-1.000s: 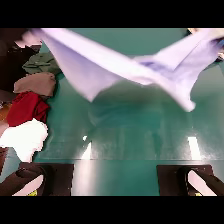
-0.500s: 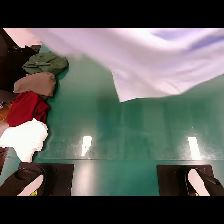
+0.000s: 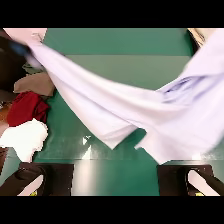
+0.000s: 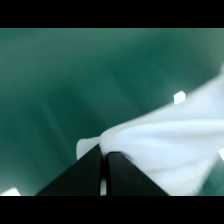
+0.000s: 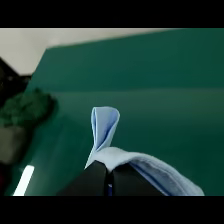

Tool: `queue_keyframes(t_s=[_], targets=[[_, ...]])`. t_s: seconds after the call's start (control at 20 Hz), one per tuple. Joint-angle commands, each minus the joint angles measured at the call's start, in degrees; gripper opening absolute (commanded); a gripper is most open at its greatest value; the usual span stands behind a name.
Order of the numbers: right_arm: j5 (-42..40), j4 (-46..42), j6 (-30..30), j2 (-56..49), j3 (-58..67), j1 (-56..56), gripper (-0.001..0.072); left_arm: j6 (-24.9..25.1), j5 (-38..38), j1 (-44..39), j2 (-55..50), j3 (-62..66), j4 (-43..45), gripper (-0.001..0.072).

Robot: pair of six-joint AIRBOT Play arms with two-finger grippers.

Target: Fold the shirts.

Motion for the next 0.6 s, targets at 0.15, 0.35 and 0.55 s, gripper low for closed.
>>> queue_keyframes(t_s=[0.15, 0.35, 0.55], targets=[[-8.1, -8.8, 1.3, -16.2, -17.7, 14.3, 0.0019, 2.8, 9.0, 0.0, -0.2, -33.6, 5.1, 0.0024], [-16.5, -8.5, 1.3, -24.6, -18.5, 13.8, 0.0059, 2.7, 16.1, 0.0, -0.2, -36.9, 5.5, 0.0024], [-10.2, -7.3, -0.2, -25.4, -18.8, 7.9, 0.0457, 2.7, 16.8, 0.0, -0.2, -36.9, 5.5, 0.0024]])
